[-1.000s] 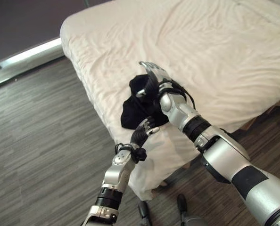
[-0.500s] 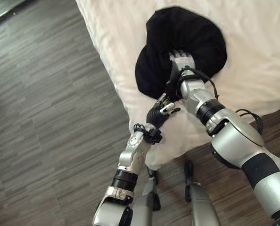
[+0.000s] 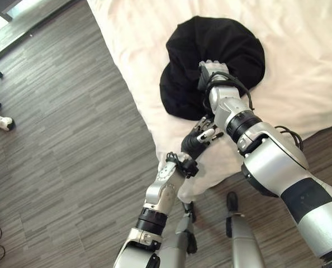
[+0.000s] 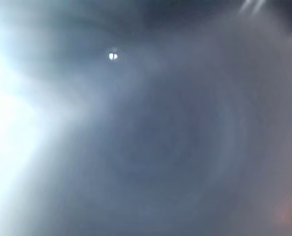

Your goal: Pick up bed clothes into laundry basket.

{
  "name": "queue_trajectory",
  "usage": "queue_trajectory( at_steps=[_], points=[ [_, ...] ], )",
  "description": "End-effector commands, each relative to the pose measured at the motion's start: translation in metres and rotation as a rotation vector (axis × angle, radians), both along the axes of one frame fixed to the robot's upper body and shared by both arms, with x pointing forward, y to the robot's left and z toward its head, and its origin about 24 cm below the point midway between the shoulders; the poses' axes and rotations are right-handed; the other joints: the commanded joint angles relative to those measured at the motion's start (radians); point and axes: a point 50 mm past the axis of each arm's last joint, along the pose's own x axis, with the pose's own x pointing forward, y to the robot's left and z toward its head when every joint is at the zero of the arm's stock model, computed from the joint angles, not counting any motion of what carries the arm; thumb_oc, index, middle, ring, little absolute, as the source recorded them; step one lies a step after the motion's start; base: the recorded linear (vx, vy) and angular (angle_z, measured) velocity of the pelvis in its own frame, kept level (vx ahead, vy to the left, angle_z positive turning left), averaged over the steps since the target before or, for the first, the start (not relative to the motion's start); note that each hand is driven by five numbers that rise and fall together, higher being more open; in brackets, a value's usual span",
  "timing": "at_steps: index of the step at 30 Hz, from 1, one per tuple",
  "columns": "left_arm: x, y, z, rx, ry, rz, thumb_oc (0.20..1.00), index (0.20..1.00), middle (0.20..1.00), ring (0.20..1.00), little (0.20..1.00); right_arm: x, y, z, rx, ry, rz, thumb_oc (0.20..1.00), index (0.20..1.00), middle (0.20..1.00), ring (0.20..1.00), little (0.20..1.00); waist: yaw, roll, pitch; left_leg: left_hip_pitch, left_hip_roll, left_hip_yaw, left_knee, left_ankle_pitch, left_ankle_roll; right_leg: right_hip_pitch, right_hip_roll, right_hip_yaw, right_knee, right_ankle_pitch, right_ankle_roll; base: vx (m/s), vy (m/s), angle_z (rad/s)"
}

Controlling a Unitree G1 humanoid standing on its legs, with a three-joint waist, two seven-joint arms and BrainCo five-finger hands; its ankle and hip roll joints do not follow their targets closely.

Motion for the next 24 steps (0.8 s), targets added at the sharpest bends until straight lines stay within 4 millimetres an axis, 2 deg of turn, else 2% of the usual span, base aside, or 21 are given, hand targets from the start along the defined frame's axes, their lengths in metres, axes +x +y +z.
queue_trajectory(
  at_steps=[1,3,4,6,8,9,15,19,24],
  points=[
    [0.002,-0.026,0.002,0.045,-0.014,-0.112,1.000,1.000,1.000,1.000,1.000,0.003,-0.025,-0.024,0.033,0.098,-0.103,0.200,0.200,0.200,0.200,0.200,-0.008,-0.052,0.029,0.125,0.006,0.026,0.007,-0.033,-0.060,0.251,-0.028,-0.021,-0.486,0.282,0.058,0.07,0.007,0.01],
    [0.007,-0.024,0.003,0.067,-0.010,-0.094,1.000,1.000,1.000,1.000,1.000,0.005,-0.031,-0.003,0.066,-0.010,-0.088,0.200,0.200,0.200,0.200,0.200,-0.017,-0.072,0.010,0.164,0.014,0.030,0.007,-0.046,-0.060,0.289,-0.028,-0.028,-0.486,0.265,0.062,0.08,0.008,0.09],
    [0.014,-0.023,0.007,0.090,-0.015,-0.076,1.000,1.000,1.000,1.000,1.000,0.006,-0.031,0.012,0.099,-0.093,-0.070,0.200,0.200,0.200,0.200,0.200,-0.026,-0.095,-0.001,0.199,0.020,0.030,0.007,-0.043,-0.059,0.328,-0.024,-0.031,-0.486,0.259,0.063,0.14,0.005,0.07],
    [0.020,-0.023,0.010,0.106,-0.014,-0.054,1.000,1.000,1.000,1.000,1.000,0.005,-0.030,0.026,0.115,-0.159,-0.051,0.200,0.200,0.200,0.200,0.200,-0.034,-0.114,-0.018,0.235,0.028,0.032,0.007,-0.055,-0.059,0.367,-0.023,-0.039,-0.486,0.239,0.068,0.09,0.001,-0.09],
    [0.023,-0.023,0.011,0.121,-0.012,-0.045,1.000,1.000,1.000,1.000,1.000,0.004,-0.026,0.030,0.126,-0.186,-0.031,0.200,0.200,0.200,0.200,0.200,-0.041,-0.125,-0.022,0.250,0.031,0.034,0.007,-0.049,-0.058,0.385,-0.022,-0.040,-0.486,0.240,0.067,0.02,-0.006,-0.14],
    [0.027,-0.021,0.013,0.144,-0.014,-0.024,1.000,1.000,1.000,1.000,1.000,0.003,-0.024,0.039,0.135,-0.235,-0.010,0.200,0.200,0.200,0.200,0.200,-0.051,-0.141,-0.040,0.275,0.042,0.039,0.007,-0.050,-0.058,0.418,-0.021,-0.046,-0.486,0.230,0.068,0.01,-0.006,-0.17],
    [0.031,-0.018,0.023,0.170,-0.044,-0.002,1.000,1.000,1.000,1.000,1.000,-0.001,-0.010,0.056,0.127,-0.298,0.042,0.200,0.200,0.200,0.200,0.200,-0.080,-0.179,-0.100,0.338,0.070,0.053,0.007,-0.064,-0.063,0.486,-0.006,-0.053,-0.486,0.216,0.066,0.04,-0.006,-0.11],
    [0.030,-0.016,0.021,0.182,-0.044,0.002,1.000,1.000,1.000,1.000,1.000,-0.003,-0.003,0.061,0.119,-0.313,0.059,0.200,0.200,0.200,0.200,0.200,-0.091,-0.195,-0.131,0.358,0.079,0.056,0.007,-0.072,-0.066,0.503,-0.001,-0.051,-0.486,0.214,0.062,0.03,-0.010,-0.12],
    [0.030,0.002,0.024,0.209,-0.079,0.032,1.000,1.000,1.000,1.000,1.000,-0.005,0.004,0.065,0.109,-0.328,0.078,0.200,0.200,0.200,0.200,0.200,-0.098,-0.206,-0.174,0.375,0.091,0.070,0.007,-0.081,-0.069,0.515,0.006,-0.058,-0.486,0.208,0.061,0.03,0.011,-0.10]
  ],
)
